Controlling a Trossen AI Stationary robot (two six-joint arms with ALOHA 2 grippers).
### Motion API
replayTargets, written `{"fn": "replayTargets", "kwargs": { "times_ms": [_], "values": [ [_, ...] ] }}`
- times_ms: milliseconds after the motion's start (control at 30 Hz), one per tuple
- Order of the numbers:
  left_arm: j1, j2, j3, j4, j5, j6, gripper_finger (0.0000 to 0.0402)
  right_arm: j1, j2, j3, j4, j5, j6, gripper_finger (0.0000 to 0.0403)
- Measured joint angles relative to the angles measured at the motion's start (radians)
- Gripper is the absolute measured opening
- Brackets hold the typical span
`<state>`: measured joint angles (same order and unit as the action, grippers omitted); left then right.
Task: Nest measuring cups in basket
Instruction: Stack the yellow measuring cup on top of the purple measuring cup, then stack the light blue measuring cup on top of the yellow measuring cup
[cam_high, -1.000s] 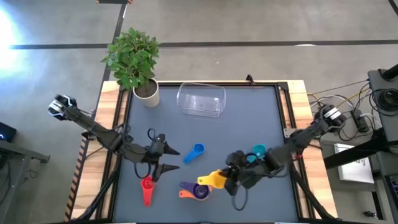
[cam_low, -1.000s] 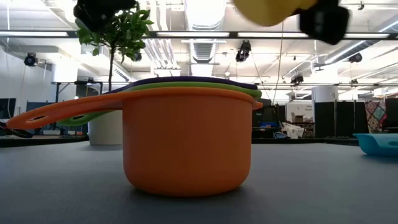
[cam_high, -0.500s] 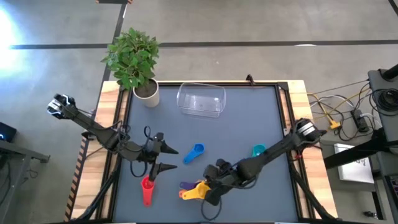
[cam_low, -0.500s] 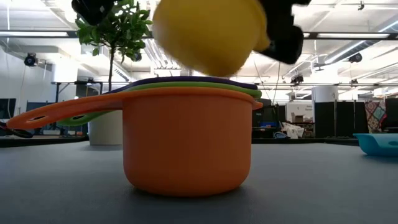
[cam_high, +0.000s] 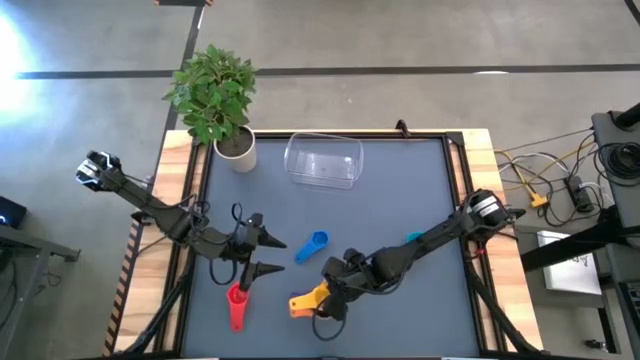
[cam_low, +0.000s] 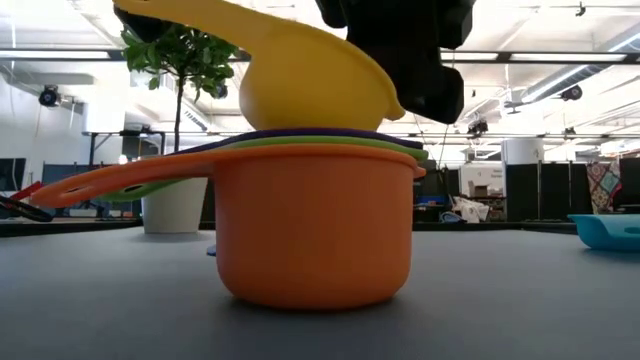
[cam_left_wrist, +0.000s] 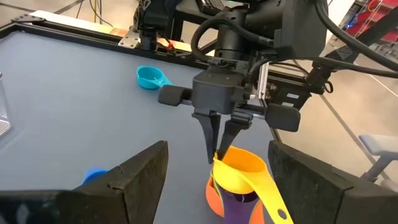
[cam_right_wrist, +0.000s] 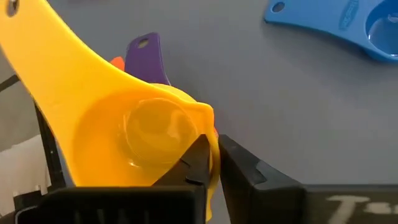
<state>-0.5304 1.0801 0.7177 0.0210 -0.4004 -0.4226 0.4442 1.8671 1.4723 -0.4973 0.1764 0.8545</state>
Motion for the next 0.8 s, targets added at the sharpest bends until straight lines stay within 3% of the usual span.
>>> {"fn": "replayTargets", "kwargs": {
  "times_ms": [433,700,800],
  "values": [
    [0.000,0.000,0.000,-0.001,0.000,-0.006,0.0260,0.002,-0.028,0.001,-0.091,0.004,-0.068,0.0203],
    [0.000,0.000,-0.001,-0.005,0.000,-0.009,0.0260,0.002,-0.089,0.002,-0.137,0.007,-0.131,0.0262],
    [-0.001,0.000,-0.001,-0.015,0.000,-0.026,0.0260,0.003,-0.128,0.002,-0.265,0.007,-0.234,0.0273]
  ]
}}
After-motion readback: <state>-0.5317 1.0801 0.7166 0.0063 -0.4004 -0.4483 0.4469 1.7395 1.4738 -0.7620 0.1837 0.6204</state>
